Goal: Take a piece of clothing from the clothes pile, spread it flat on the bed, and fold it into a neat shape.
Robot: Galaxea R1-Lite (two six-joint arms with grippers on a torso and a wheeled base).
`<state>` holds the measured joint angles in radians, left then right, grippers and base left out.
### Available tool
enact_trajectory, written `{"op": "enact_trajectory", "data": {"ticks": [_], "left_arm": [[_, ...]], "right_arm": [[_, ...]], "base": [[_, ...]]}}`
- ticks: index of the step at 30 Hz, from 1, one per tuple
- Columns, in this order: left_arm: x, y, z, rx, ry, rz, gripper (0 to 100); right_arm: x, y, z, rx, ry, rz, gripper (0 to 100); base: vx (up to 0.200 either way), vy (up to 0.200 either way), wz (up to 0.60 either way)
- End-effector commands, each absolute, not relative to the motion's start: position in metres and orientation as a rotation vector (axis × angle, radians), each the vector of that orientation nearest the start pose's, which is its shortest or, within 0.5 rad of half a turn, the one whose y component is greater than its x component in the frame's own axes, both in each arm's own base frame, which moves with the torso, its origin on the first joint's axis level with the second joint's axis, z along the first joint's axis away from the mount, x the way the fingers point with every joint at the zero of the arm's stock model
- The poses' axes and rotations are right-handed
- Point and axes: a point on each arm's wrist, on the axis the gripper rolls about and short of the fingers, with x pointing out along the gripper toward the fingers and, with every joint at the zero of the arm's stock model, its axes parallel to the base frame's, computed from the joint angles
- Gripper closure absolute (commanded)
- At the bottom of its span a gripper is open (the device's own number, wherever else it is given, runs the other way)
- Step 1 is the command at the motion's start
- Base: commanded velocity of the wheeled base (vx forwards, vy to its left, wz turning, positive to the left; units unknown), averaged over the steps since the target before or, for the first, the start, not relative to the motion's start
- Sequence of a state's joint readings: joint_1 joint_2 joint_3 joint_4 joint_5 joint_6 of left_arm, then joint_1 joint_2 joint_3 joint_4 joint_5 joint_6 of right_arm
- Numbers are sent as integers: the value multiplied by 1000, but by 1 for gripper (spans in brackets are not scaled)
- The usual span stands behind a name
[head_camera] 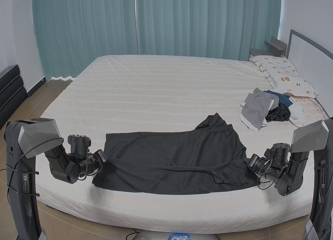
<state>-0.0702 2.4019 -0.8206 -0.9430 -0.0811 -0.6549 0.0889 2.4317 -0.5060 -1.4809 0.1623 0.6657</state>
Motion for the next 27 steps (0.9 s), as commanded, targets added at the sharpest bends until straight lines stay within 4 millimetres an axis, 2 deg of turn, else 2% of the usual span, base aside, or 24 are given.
{"op": "enact_trajectory", "data": {"ticks": [1,27], "left_arm": [[376,-26,-35,-631,652,111,100],[371,-21,-40,-660,663,169,100]], "right_arm": [[329,32,-37,668,505,89,100],[346,31,-38,670,438,107,100]], "base": [[0,0,0],[0,0,0]]}}
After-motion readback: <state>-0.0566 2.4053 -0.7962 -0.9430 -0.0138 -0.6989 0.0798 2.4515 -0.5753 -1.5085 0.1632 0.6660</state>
